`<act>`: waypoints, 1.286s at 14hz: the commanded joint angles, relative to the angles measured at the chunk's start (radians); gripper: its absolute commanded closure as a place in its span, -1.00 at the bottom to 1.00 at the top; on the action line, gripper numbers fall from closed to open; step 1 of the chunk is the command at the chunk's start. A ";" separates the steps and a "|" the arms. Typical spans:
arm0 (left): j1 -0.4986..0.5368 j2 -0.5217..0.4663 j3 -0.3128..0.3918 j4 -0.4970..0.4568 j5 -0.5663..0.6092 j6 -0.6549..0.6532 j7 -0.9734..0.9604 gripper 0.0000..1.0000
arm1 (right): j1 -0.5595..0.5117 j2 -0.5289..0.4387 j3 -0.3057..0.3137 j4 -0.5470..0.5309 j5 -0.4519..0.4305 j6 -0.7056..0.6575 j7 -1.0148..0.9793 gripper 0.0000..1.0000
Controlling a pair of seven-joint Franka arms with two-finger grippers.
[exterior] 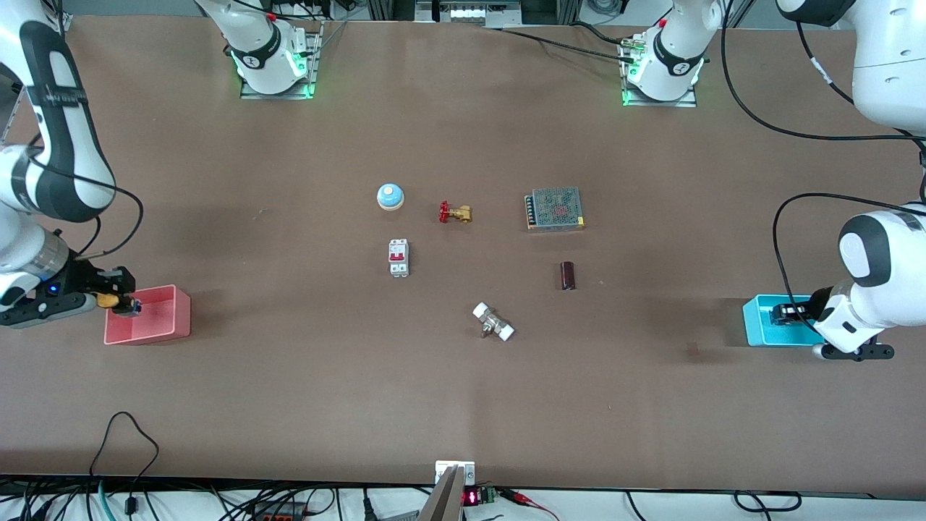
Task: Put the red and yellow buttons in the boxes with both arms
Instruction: 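Carry the yellow button to the pink box while the left gripper carries red to cyan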
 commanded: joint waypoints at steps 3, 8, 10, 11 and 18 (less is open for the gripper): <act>0.023 0.034 -0.007 0.028 -0.009 0.028 0.006 0.36 | -0.017 0.082 -0.003 0.025 0.017 0.078 -0.033 0.63; 0.026 0.056 -0.007 0.025 -0.009 0.028 0.006 0.33 | -0.017 0.147 -0.004 0.022 0.014 0.163 -0.034 0.62; 0.028 0.065 -0.007 0.025 -0.009 0.028 0.006 0.33 | -0.017 0.147 -0.006 0.020 0.014 0.161 -0.034 0.60; 0.028 0.072 -0.007 0.025 -0.009 0.029 0.006 0.33 | -0.017 0.147 -0.006 0.019 0.014 0.161 -0.034 0.57; 0.031 0.082 -0.007 0.027 -0.009 0.028 0.006 -0.47 | -0.023 0.160 -0.010 0.013 0.015 0.163 -0.033 0.45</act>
